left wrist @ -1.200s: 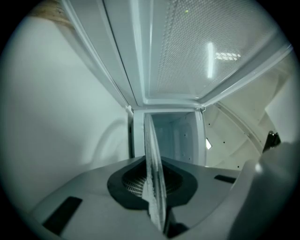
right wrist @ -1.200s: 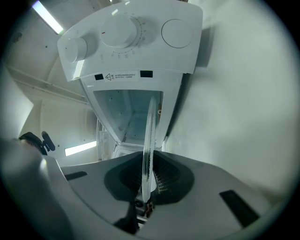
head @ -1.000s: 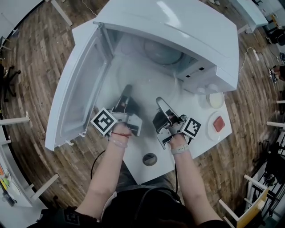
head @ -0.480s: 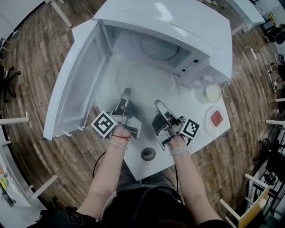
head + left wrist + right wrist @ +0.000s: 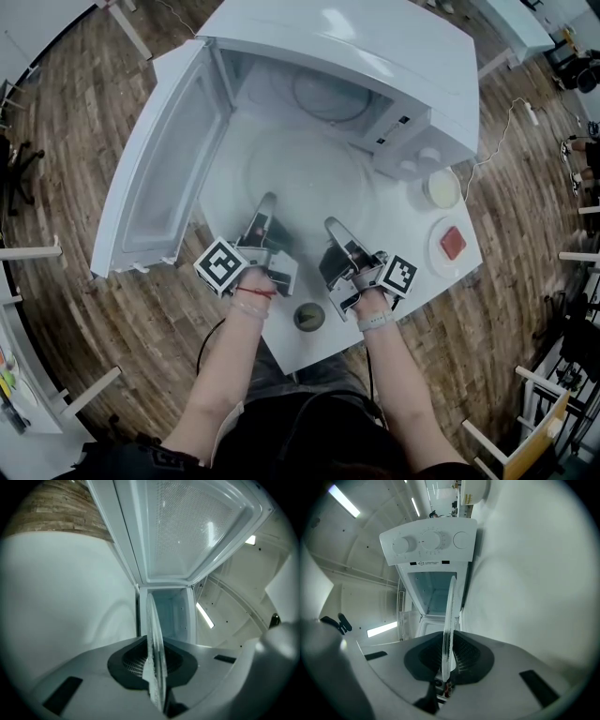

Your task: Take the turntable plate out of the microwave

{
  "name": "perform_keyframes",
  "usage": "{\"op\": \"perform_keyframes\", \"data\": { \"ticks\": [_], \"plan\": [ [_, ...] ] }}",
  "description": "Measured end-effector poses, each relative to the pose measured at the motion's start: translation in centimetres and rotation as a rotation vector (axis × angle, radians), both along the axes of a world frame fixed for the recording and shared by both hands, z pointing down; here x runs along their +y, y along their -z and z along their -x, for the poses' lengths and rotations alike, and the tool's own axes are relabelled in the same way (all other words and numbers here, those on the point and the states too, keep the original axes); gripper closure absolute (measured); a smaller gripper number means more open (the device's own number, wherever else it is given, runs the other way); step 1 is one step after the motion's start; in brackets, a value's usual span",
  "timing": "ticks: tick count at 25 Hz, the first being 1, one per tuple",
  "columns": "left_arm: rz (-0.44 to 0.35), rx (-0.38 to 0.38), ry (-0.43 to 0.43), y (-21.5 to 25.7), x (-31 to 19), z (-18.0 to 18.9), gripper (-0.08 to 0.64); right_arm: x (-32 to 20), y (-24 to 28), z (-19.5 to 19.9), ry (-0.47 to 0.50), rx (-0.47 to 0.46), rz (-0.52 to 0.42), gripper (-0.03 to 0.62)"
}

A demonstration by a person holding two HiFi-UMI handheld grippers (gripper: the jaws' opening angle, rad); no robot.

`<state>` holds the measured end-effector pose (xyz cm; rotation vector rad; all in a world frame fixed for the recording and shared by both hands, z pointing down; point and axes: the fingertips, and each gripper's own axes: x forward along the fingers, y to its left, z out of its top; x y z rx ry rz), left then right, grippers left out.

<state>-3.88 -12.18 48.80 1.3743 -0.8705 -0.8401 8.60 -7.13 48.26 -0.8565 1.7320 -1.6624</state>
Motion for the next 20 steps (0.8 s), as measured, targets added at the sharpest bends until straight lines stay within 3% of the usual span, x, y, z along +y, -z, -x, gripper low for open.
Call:
{"op": "perform_keyframes", "data": {
  "ticks": [7, 12, 20],
  "plan": [
    [0.051, -0.057, -0.017, -1.0, 2.8, 0.0, 0.529, 2.7, -0.7, -0.2, 0.007, -0.004, 0.03, 0.549],
    [0.077, -0.038, -0.008, -1.5, 3.8, -0.1, 0.529, 3.7, -1.5, -0.2, 0.018, 0.003, 0.055, 0.549],
    [0.118, -0.067, -0.005, -2.8, 5.4, 0.0, 0.529, 5.0, -2.3, -0.3, 0.025, -0.001, 0.091, 0.549]
  ]
}}
